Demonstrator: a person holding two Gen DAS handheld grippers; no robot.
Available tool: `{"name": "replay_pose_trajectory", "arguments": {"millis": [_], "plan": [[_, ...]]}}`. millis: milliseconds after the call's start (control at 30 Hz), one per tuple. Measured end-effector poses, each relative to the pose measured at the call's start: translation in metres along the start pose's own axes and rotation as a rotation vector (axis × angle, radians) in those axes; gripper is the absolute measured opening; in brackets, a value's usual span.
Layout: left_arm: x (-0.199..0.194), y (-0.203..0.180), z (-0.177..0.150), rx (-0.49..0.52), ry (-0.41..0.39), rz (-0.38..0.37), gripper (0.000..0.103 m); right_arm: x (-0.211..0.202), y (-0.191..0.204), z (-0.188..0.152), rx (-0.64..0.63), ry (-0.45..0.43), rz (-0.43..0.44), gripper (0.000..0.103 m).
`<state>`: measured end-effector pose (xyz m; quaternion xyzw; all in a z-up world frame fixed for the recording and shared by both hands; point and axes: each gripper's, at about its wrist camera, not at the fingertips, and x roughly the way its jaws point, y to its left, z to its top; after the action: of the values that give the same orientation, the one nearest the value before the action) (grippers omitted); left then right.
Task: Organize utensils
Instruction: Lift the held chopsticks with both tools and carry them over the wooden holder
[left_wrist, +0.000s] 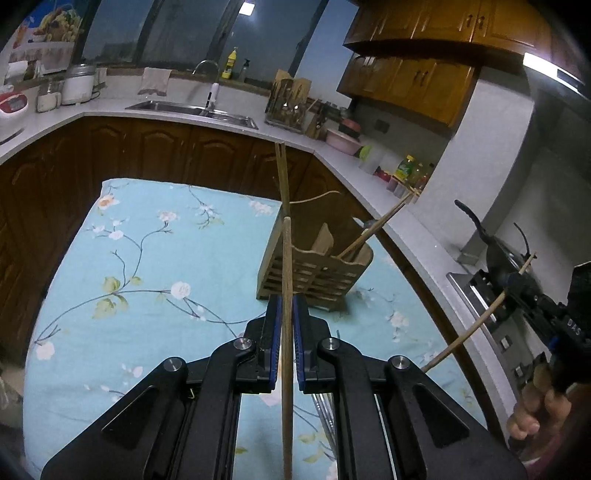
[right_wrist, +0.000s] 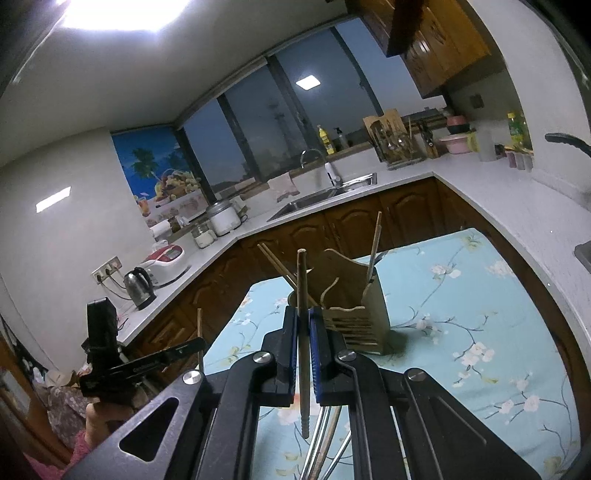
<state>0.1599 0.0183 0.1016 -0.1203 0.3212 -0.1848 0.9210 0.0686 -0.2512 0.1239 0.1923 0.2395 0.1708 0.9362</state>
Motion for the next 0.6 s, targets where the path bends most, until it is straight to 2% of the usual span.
{"name": "replay_pose_trajectory", "arguments": {"millis": [333,600], "plan": [[-0.007,-0.005,0.006,0.016,-0.040,-0.001,0.005,0.003,-0.002,0.004,0.006,-0.012,-0.010,0.007],[-0.003,-0.010,0.035,0.017,-0.110,-0.017,0.005,0.029,-0.013,0.019,0.011,-0.035,-0.046,0.007]]}}
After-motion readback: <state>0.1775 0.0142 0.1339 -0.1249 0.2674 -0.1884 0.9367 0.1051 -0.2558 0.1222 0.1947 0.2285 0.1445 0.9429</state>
